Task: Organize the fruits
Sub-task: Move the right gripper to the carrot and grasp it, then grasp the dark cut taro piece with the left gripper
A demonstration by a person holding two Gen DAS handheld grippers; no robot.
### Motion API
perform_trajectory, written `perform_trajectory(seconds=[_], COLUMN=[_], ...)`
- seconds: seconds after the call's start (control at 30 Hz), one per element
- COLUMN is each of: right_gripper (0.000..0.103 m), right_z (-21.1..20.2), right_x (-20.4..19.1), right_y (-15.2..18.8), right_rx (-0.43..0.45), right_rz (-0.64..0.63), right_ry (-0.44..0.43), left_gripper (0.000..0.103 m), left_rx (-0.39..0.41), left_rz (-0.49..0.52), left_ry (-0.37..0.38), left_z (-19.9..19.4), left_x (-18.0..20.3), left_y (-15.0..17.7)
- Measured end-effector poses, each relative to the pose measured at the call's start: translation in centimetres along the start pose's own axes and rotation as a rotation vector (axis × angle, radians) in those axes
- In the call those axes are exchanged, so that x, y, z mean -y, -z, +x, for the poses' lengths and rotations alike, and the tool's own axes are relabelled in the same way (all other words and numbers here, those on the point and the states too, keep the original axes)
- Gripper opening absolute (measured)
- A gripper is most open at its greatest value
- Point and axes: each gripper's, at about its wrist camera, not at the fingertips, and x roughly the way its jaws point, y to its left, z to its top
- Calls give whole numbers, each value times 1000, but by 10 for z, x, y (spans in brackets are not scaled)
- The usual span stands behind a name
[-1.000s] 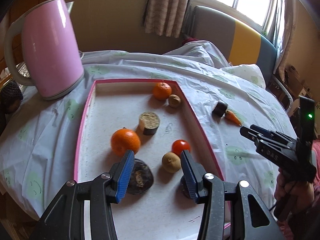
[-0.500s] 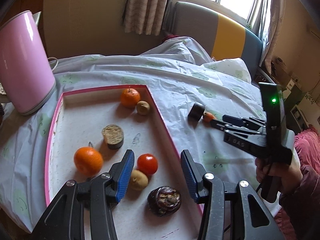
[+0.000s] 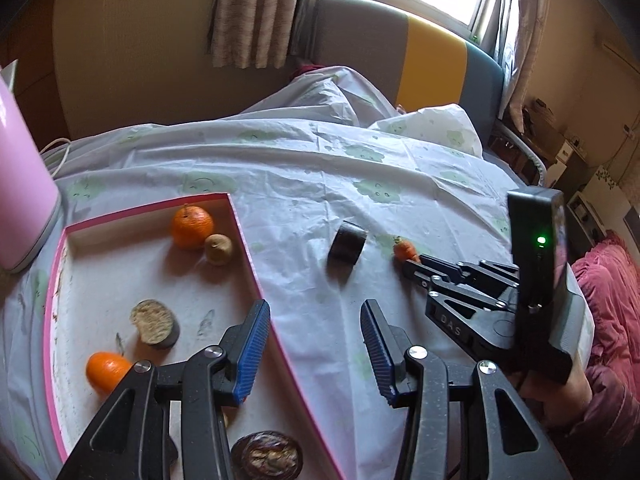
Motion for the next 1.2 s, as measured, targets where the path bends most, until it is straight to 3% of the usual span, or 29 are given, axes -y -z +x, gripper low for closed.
perform_trajectory(seconds=[0.17, 0.47, 0.97, 1.0, 1.07, 1.2], right_gripper=[16, 16, 16, 16, 16, 16], right_z=[-8, -11, -9, -9, -9, -8], right_x=[17, 21, 25, 25, 25, 25], right_y=[12, 15, 16, 16, 16, 16], right_rx=[10, 24, 30, 30, 30, 26], right_rz=[85, 116, 133, 134, 135, 137], right_ry=[46, 40, 16, 15, 14, 8], left_gripper=[48, 47, 47, 46, 32, 31], left_rx=[-33, -66, -137, -138, -140, -127], left_rz=[7, 5, 3, -8, -3, 26], left_ry=[19, 41, -28, -30, -36, -19], left_z=[21, 53, 103, 106, 109, 104], left_x=[10, 22, 29, 28, 29, 37], left_y=[-10, -28, -44, -45, -47, -44])
